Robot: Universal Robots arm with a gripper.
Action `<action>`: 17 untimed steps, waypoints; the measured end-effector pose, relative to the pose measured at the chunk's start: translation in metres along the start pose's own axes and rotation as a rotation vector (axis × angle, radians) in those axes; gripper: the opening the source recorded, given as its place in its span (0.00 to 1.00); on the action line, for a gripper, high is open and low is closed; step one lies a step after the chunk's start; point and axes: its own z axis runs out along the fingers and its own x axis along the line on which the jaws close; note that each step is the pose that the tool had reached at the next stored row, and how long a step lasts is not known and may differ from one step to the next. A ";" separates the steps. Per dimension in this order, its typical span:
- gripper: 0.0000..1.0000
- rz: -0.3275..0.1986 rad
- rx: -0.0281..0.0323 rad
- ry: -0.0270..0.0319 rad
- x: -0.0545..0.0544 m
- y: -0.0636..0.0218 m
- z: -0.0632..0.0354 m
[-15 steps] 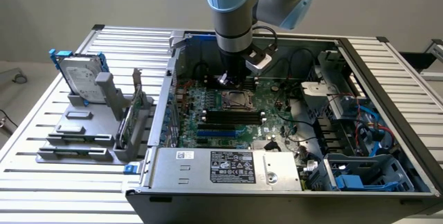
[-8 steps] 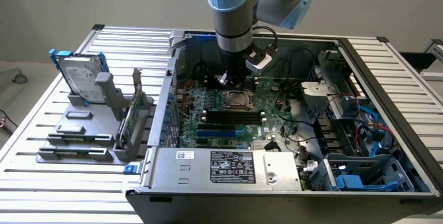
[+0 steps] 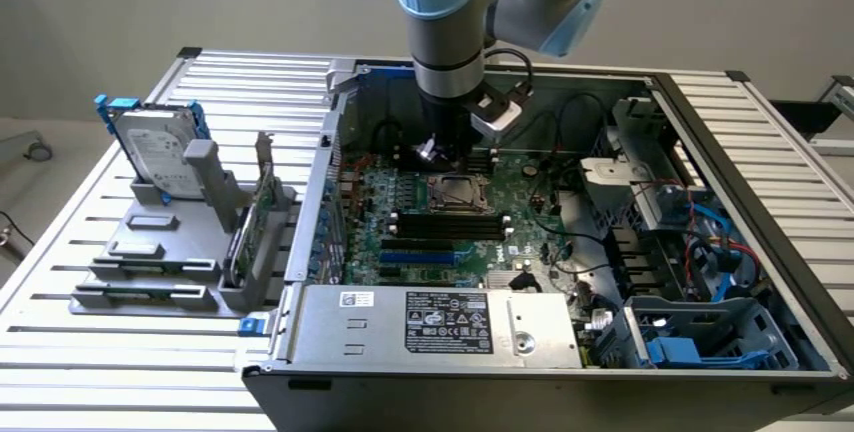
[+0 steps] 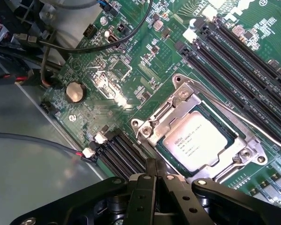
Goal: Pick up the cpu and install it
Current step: 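Install the first cpu locking lever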
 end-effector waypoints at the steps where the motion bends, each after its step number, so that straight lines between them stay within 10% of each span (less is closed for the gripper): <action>1: 0.11 0.000 0.0005 -0.0004 -0.001 -0.0009 -0.0008; 17: 0.11 0.001 0.0043 -0.0006 -0.005 -0.0116 -0.0080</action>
